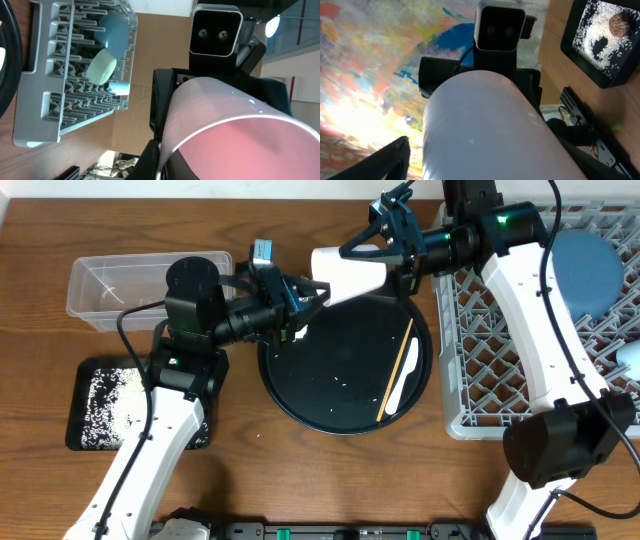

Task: Sort waste into correct bins and load items into the dishwasher rack
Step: 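Grasp the pink cup with the right gripper and release the left gripper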

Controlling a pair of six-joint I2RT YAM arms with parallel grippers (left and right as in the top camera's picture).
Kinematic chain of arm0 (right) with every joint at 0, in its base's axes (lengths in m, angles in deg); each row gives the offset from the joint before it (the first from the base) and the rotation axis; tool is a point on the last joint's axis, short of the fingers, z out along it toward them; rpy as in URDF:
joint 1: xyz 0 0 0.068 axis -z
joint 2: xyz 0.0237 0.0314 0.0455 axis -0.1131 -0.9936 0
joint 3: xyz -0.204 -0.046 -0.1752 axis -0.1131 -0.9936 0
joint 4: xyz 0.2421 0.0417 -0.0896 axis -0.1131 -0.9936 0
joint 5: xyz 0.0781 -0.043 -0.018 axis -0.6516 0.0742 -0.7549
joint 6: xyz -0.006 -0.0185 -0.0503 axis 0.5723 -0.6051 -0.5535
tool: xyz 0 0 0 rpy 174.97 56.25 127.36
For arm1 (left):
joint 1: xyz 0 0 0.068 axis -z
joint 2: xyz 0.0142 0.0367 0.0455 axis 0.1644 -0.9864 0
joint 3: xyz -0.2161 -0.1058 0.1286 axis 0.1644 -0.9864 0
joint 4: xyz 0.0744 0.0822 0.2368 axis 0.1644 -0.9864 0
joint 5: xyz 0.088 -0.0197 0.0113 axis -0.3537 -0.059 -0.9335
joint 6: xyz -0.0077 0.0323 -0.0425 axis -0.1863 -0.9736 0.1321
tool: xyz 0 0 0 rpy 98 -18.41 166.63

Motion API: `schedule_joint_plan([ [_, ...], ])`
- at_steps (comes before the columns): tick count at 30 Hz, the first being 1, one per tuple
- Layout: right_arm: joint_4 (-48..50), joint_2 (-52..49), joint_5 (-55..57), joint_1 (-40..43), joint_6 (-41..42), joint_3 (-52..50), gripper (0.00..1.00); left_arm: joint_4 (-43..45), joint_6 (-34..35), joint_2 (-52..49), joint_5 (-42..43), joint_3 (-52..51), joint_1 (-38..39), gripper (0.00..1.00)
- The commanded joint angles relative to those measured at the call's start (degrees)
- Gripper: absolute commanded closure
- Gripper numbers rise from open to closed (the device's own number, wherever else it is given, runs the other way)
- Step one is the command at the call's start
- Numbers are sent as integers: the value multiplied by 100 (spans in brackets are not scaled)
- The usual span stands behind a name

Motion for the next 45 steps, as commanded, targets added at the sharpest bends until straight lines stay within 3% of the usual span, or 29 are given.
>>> schedule_joint_plan([
  [1, 2, 105, -197, -48, 31, -11, 23, 9, 4, 9, -52, 68, 4, 94],
  [9, 63, 105, -197, -44, 133, -11, 34, 9, 4, 9, -50, 68, 4, 90],
  [11, 63, 105, -197, -44, 144, -11, 36, 9, 2, 9, -44, 68, 4, 71],
  [13, 85, 107, -197, -44, 177, -11, 38, 9, -22, 9, -11, 68, 4, 43],
  [15, 192, 105, -197, -44, 238, -11, 40, 11, -42, 9, 17, 68, 4, 22],
  [16, 243, 105, -197, -44, 269, -11, 40, 9, -42, 9, 35, 68, 4, 19],
  [22, 782, 105, -160, -11, 881, -11, 48, 7, -140, 9, 90, 68, 4, 13],
  [28, 1593, 107, -39, 192, 1615, -11, 46, -44, -260, 9, 127, 68, 2, 9],
  [36, 1897, 105, -35, 518, 1871, -11, 50, -94, -483, 9, 125, 68, -20, 4],
  [45, 2747, 107, 46, 1458, 2380, -11, 50, -1491, -1423, 9, 74, 68, -413, 2],
])
